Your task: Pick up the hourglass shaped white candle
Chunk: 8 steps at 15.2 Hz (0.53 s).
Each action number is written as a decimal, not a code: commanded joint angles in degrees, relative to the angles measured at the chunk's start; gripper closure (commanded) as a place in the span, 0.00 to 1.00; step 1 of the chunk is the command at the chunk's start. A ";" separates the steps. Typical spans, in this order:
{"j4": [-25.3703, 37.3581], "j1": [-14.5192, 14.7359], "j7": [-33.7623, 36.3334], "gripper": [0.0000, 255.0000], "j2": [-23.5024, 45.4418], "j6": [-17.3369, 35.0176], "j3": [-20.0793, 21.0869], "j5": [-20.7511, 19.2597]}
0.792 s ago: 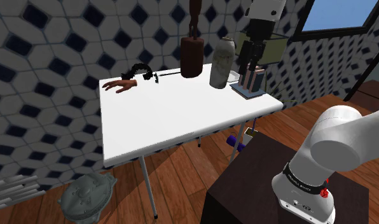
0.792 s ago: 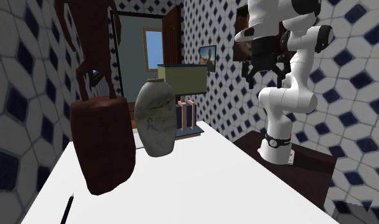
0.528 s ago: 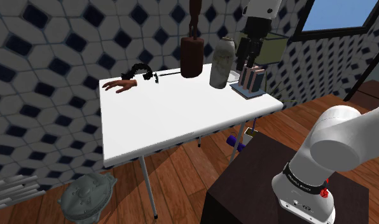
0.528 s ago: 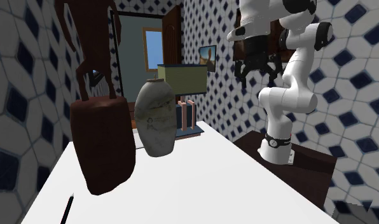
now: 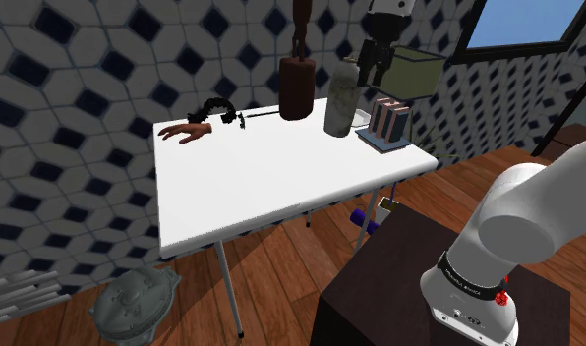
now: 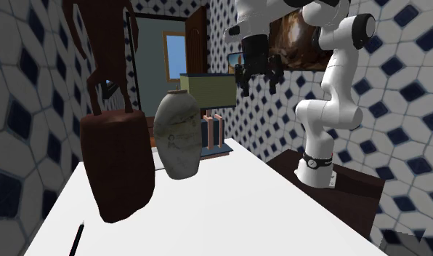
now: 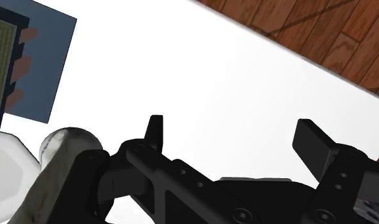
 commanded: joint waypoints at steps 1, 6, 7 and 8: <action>3.65 -0.30 -2.20 0.00 3.50 -0.41 -1.95 0.30; 15.20 -1.11 -7.61 0.00 14.15 -2.38 -6.55 2.83; 17.80 -1.41 -8.72 0.00 16.45 -3.00 -7.42 3.59; 20.52 -1.77 -9.84 0.00 18.82 -3.71 -8.28 4.45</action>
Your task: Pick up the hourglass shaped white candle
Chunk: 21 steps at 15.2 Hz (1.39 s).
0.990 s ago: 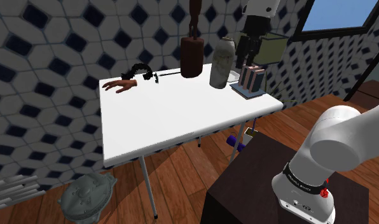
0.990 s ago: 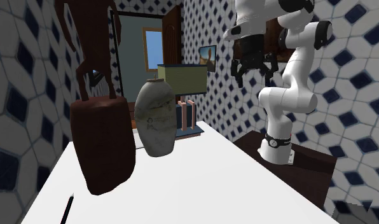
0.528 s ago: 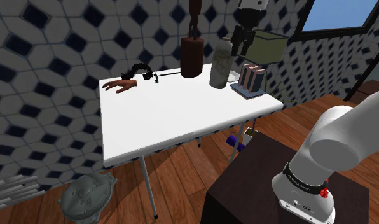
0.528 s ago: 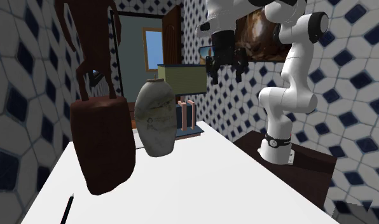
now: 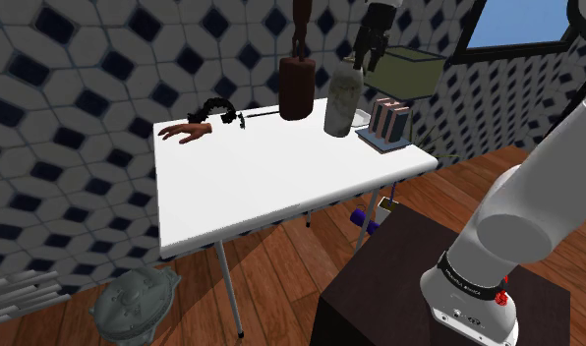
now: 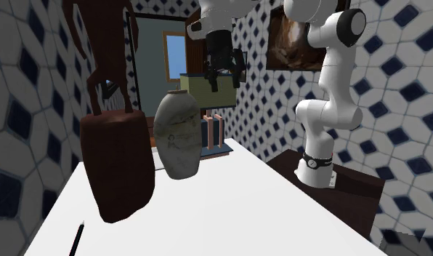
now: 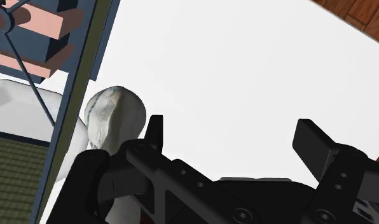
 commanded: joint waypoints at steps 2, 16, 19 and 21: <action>8.32 -1.26 -3.41 0.00 7.38 -2.11 -2.52 2.84; 24.78 -7.33 -10.30 0.00 24.40 -4.91 -5.56 10.84; 24.21 -7.18 -10.29 1.00 24.34 -4.38 -5.51 10.80; 24.81 -7.36 -10.36 1.00 24.75 -4.62 -5.52 10.96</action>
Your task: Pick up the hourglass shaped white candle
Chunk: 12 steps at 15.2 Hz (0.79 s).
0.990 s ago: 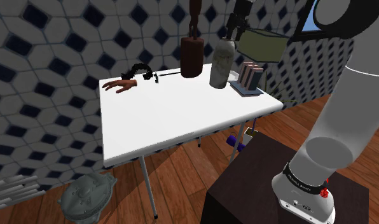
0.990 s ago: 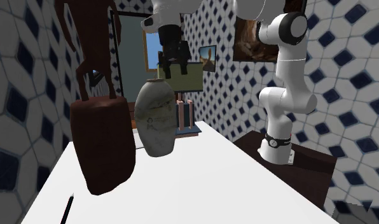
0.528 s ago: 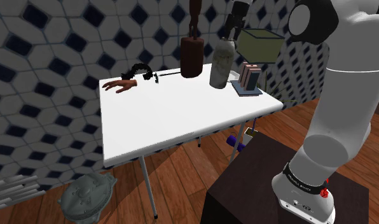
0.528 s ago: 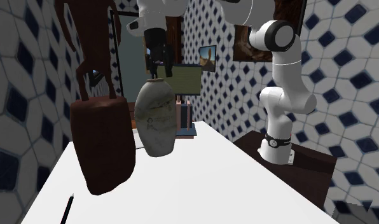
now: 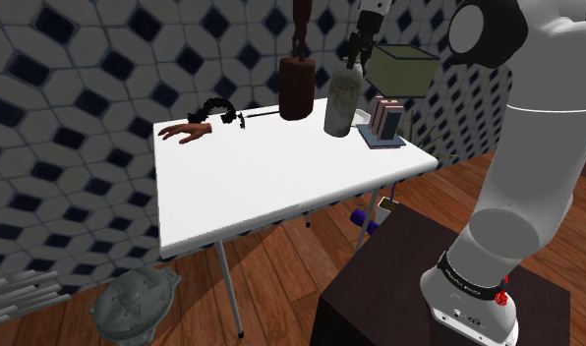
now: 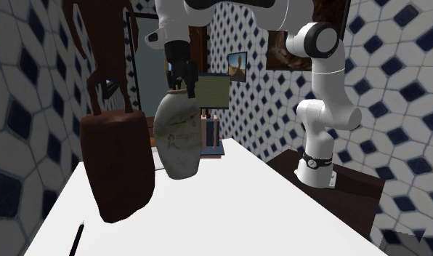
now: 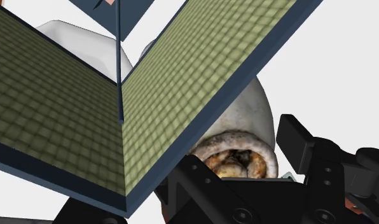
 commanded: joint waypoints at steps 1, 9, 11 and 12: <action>0.00 -0.05 0.03 1.00 0.31 -0.18 0.00 -0.02; 1.29 -0.27 0.21 1.00 0.22 -1.56 -0.08 0.00; 3.80 -0.73 0.47 1.00 0.90 -3.42 -0.10 0.36; 5.12 -0.98 0.61 1.00 1.28 -4.38 -0.11 0.57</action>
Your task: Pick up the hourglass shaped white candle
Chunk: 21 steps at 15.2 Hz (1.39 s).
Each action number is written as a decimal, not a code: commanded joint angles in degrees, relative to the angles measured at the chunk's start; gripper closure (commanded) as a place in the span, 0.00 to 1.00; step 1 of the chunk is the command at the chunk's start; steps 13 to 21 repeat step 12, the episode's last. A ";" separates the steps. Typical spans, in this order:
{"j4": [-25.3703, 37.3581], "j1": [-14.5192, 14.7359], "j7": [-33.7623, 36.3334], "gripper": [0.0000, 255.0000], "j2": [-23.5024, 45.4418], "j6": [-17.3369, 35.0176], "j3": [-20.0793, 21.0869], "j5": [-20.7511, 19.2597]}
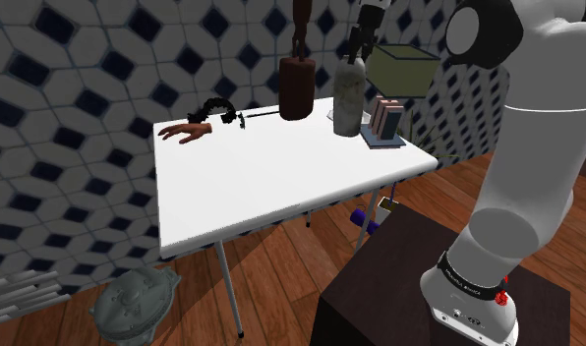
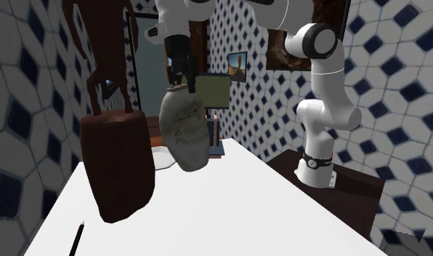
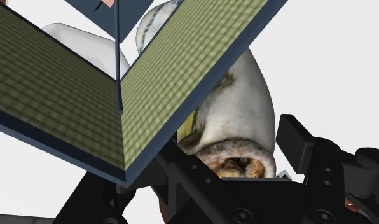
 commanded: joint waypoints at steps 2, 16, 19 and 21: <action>4.32 -0.95 0.32 1.00 1.20 -3.09 -0.09 0.69; 19.37 -4.87 1.89 1.00 6.74 -12.70 0.25 3.93; 19.37 -4.87 1.89 1.00 6.74 -12.70 0.25 3.93; 19.37 -4.87 1.89 1.00 6.74 -12.70 0.25 3.93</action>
